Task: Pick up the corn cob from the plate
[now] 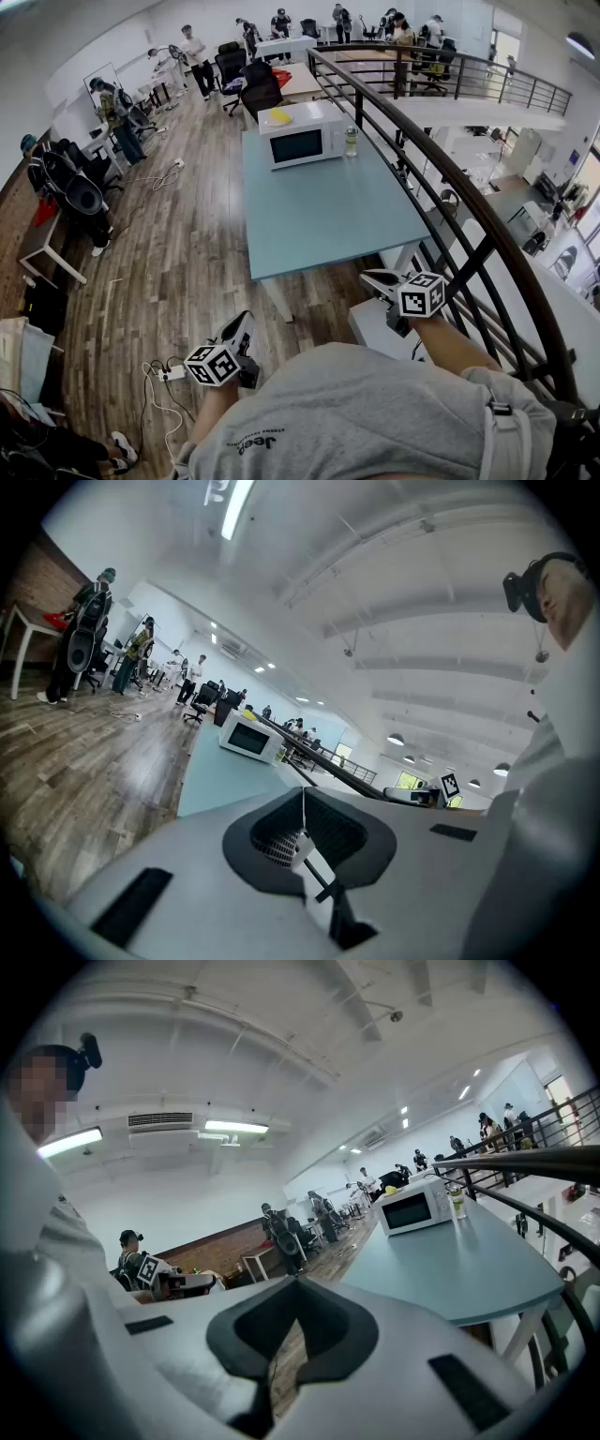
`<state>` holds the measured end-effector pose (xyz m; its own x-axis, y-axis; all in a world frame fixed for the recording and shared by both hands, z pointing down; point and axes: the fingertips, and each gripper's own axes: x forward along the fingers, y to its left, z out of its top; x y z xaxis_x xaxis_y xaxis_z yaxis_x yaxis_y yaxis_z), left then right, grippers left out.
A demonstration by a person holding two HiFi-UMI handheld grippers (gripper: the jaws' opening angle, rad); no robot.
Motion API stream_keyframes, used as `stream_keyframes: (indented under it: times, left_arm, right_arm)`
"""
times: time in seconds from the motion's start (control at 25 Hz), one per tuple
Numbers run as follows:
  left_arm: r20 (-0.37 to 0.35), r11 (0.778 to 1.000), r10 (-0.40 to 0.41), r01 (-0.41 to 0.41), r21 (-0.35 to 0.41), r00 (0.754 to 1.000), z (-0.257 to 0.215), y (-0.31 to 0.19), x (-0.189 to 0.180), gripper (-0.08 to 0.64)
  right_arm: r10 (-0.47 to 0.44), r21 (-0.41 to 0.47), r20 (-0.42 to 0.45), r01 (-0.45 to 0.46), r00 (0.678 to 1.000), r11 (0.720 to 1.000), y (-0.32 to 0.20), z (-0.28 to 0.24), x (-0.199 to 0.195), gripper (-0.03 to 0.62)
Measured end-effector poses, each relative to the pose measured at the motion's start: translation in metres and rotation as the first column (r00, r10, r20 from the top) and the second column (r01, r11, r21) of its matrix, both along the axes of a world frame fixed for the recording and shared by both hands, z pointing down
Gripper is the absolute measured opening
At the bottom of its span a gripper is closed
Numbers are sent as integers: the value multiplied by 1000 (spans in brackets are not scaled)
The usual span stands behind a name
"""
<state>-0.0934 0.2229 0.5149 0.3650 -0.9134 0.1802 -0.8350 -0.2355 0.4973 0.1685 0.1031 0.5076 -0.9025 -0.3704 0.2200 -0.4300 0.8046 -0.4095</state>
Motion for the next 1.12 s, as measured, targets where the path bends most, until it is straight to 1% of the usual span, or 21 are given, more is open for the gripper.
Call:
stream_keyframes:
  times: [0.16,0.4,0.52,0.64,0.76,0.88,1.12]
  left_arm:
    - [6,1000,0,0,6,1000,-6,-5,2,23]
    - [15,1000,-5,5,7,1000,-5,-12,15,23]
    - [21,1000,-1,1,8,1000,-7,-15,24,23]
    - [27,1000,-2,2,4,1000,-8,-16,33,23]
    - [29,1000,-9,9,3,1000,-8,-18,46,23]
    - [30,1000,-17,17,-2,999,-7,-20,61,23]
    - [6,999,-27,27,-32,1000,3,-22,83,23]
  right_arm:
    - [-1,6,2,1,1000,1000,-5,-4,3,14]
    - [-8,10,11,8,1000,1000,-12,-3,15,15]
    - [-13,6,17,13,1000,1000,-16,-3,22,14]
    - [-10,-19,30,11,1000,1000,-20,-2,31,15]
    - [-7,-38,40,9,999,999,-26,1,45,15]
    - [-18,-39,36,20,999,999,-31,4,59,15]
    - [-41,-56,31,43,999,998,-36,13,74,15]
